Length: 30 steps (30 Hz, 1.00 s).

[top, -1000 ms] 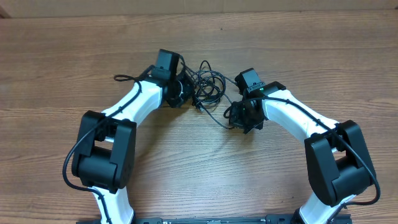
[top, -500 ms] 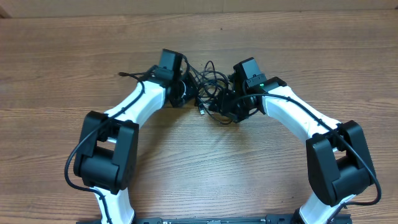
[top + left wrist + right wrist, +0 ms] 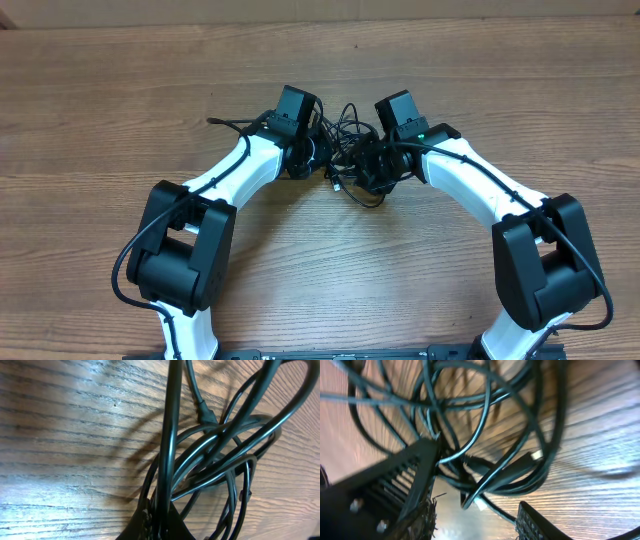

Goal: Untangle cables

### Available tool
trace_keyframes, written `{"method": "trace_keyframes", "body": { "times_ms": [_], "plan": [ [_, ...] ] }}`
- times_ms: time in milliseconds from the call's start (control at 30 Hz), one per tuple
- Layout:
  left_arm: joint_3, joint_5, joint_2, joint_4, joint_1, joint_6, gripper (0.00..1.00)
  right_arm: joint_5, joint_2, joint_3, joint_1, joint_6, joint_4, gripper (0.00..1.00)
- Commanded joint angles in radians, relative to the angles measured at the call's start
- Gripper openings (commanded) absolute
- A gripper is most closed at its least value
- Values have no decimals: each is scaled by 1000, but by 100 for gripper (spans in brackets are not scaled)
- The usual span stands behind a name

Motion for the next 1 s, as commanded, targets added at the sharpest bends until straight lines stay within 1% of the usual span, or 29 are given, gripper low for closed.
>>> {"method": "trace_keyframes", "body": {
  "times_ms": [0,167,300,467,600,700,833,967],
  "plan": [
    [28,39,10,4,-3,-40,4,68,3,23,3,97,-4,51],
    [28,86,9,2,-3,-40,4,185,3,21,40,97,-40,50],
    [28,93,9,9,-7,-40,4,196,3,14,70,93,-44,51],
    [28,164,5,9,13,-48,4,228,3,-18,109,92,-56,51],
    [28,178,5,8,48,-48,4,242,3,-49,116,92,-117,51],
    [28,214,5,9,81,-58,4,263,3,-66,116,86,-164,51],
    [28,301,5,9,131,-77,4,279,3,-96,115,86,-187,51],
    [28,367,5,5,164,-54,4,330,3,-110,115,86,-183,52]
  ]
}}
